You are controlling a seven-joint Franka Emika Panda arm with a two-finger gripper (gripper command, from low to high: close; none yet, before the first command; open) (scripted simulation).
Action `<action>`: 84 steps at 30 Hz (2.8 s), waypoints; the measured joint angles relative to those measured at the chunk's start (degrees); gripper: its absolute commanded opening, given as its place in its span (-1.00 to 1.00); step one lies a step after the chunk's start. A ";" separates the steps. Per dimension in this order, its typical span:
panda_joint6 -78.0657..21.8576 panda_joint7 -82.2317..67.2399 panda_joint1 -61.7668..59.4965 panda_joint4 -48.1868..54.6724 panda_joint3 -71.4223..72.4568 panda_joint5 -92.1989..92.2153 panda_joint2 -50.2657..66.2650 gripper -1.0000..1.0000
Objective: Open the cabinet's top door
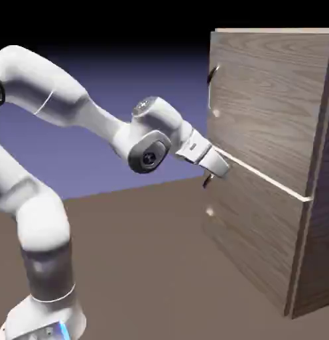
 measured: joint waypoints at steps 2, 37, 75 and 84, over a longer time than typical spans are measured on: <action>-0.02 -2.52 -2.22 1.31 2.69 4.98 -1.40 0.00; -0.29 -46.67 -41.04 24.25 49.74 92.21 -25.87 0.00; -31.39 -74.74 -31.85 4.09 43.04 121.55 -43.75 -1.00; -43.55 -75.51 -21.42 -7.77 24.35 105.78 -50.47 -1.00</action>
